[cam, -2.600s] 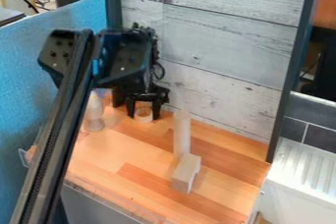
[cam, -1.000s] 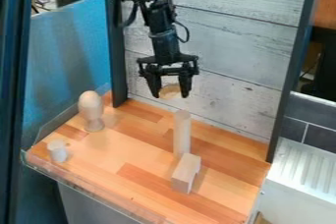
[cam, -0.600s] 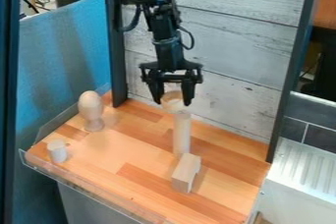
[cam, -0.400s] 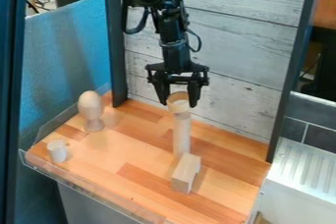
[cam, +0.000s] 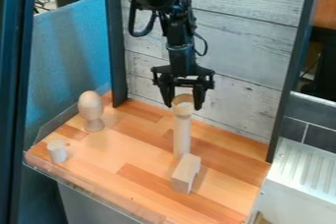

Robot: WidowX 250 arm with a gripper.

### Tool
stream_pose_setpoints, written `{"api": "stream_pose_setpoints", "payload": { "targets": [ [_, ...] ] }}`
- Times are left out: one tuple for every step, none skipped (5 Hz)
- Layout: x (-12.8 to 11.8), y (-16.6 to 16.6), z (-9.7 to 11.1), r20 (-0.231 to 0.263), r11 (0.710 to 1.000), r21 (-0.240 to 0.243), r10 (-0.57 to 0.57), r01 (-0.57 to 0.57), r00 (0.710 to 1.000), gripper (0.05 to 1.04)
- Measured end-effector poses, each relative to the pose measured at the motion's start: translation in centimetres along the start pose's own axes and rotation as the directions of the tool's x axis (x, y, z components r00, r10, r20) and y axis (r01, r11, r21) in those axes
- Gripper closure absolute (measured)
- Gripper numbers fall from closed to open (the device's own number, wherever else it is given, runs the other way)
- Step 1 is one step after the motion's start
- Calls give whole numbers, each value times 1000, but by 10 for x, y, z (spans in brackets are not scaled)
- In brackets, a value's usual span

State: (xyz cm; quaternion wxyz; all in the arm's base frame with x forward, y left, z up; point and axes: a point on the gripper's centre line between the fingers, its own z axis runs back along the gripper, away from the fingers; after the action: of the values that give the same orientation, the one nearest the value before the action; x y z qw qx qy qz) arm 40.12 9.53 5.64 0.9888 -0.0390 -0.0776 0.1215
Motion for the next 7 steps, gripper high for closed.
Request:
{"api": "stream_pose_setpoints", "payload": {
  "targets": [
    [5, 3, -1, 2, 1000, 17, 6, -6, 1000, 288],
    [2, 6, -9, -20, 999, 47, 5, -4, 1000, 289],
    [2, 7, -10, -20, 998, 61, -5, 7, 1000, 289],
    [-1, 7, -12, -31, 998, 62, -7, 9, 1000, 288],
    [-5, 6, -15, -42, 998, 59, -15, 17, 999, 289],
    [-9, 4, -18, -54, 998, 53, -18, 21, 998, 289],
    [-8, 4, -18, -48, 999, 51, -9, 11, 999, 245]
  ]
}}
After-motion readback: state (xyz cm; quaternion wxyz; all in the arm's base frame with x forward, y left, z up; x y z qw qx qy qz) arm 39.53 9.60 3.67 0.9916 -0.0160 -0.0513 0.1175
